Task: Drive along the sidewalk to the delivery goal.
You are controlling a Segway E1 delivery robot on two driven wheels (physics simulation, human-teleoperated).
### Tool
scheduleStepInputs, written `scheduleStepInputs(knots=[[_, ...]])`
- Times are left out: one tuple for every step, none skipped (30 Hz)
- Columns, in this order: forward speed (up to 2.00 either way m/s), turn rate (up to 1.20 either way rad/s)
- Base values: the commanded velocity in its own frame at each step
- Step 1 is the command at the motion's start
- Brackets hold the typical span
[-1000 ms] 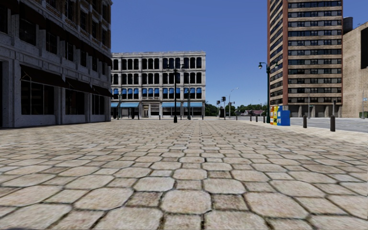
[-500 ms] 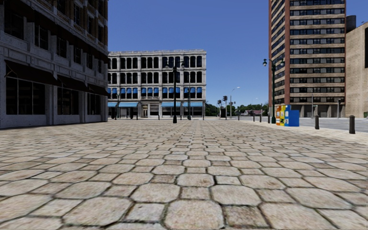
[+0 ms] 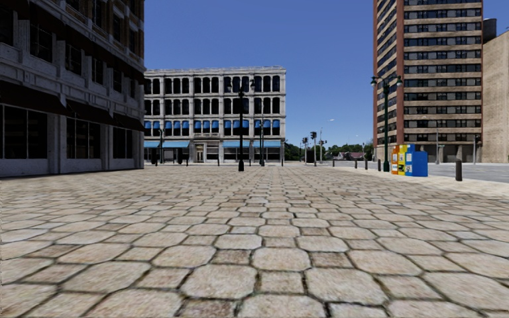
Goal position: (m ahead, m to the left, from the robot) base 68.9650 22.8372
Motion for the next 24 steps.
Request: scheduleStepInputs(knots=[[2.0,0.0],[2.0,0.0],[2.0,0.0],[2.0,0.0],[2.0,0.0],[2.0,0.0],[2.0,0.0],[2.0,0.0],[2.0,0.0],[2.0,0.0],[2.0,0.0],[2.0,0.0],[2.0,0.0],[2.0,0.0],[2.0,0.0],[2.0,0.0],[2.0,0.0],[2.0,0.0],[2.0,0.0],[2.0,0.0],[2.0,0.0],[2.0,0.0],[2.0,0.0],[2.0,0.0]])
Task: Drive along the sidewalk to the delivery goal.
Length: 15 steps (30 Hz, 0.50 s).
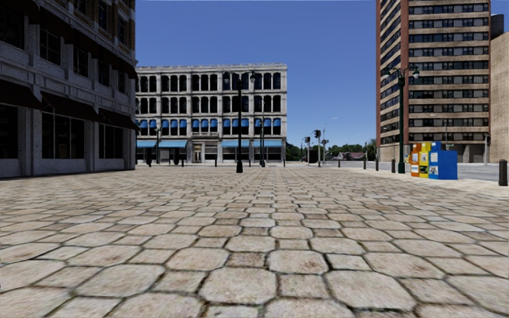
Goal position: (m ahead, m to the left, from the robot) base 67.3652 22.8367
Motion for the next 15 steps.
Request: scheduleStepInputs(knots=[[2.0,0.0],[2.0,0.0],[2.0,0.0],[2.0,0.0],[2.0,0.0],[2.0,0.0],[2.0,0.0],[2.0,0.0],[2.0,0.0],[2.0,0.0],[2.0,0.0],[2.0,0.0],[2.0,0.0],[2.0,0.0],[2.0,0.0]])
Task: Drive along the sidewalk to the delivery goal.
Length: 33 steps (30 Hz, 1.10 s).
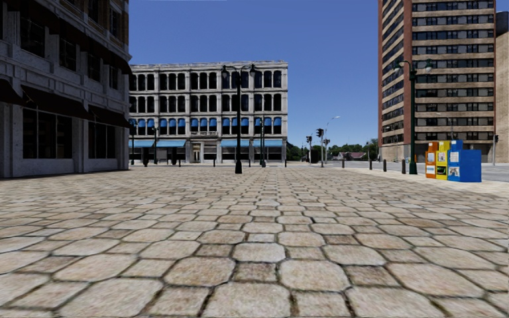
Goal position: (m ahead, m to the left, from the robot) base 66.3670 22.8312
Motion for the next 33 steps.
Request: scheduleStepInputs(knots=[[2.0,0.0],[2.0,0.0],[2.0,0.0],[2.0,0.0],[2.0,0.0],[2.0,0.0],[2.0,0.0],[2.0,0.0],[2.0,0.0],[2.0,0.0],[2.0,0.0],[2.0,0.0],[2.0,0.0],[2.0,0.0],[2.0,0.0],[2.0,0.0],[2.0,0.0],[1.99,0.0],[1.99,0.0],[1.84,0.0],[1.83,0.0],[2.0,0.0],[2.0,0.0],[2.0,0.0],[2.0,0.0],[2.0,0.0],[2.0,0.0],[2.0,0.0],[2.0,0.0],[2.0,0.0],[2.0,0.0],[2.0,0.0],[2.0,0.0]])
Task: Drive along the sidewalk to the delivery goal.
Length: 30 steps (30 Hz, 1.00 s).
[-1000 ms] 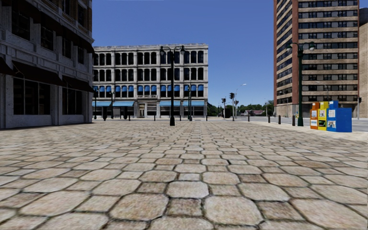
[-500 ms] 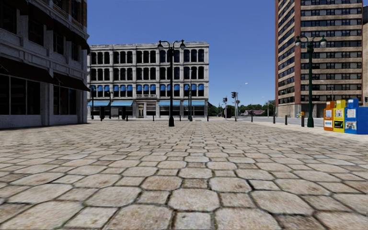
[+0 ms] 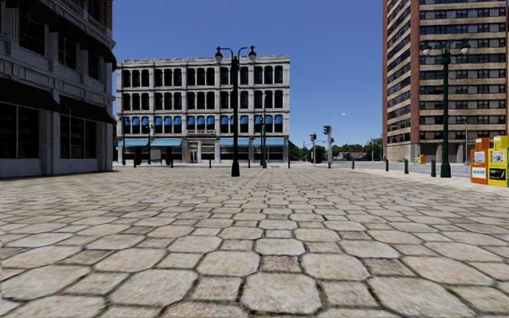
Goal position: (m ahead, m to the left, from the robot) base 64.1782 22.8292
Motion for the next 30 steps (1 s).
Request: scheduleStepInputs(knots=[[2.0,0.0],[2.0,0.0],[2.0,0.0],[2.0,0.0],[2.0,0.0],[2.0,0.0],[2.0,0.0],[2.0,0.0],[2.0,0.0],[2.0,0.0],[2.0,0.0],[2.0,0.0],[2.0,0.0],[2.0,0.0],[2.0,0.0],[2.0,0.0],[2.0,0.0],[2.0,0.0],[2.0,0.0],[2.0,0.0],[2.0,0.0],[2.0,0.0],[2.0,0.0],[2.0,0.0],[2.0,0.0],[2.0,0.0],[2.0,0.0],[2.0,0.0],[2.0,0.0],[2.0,0.0]])
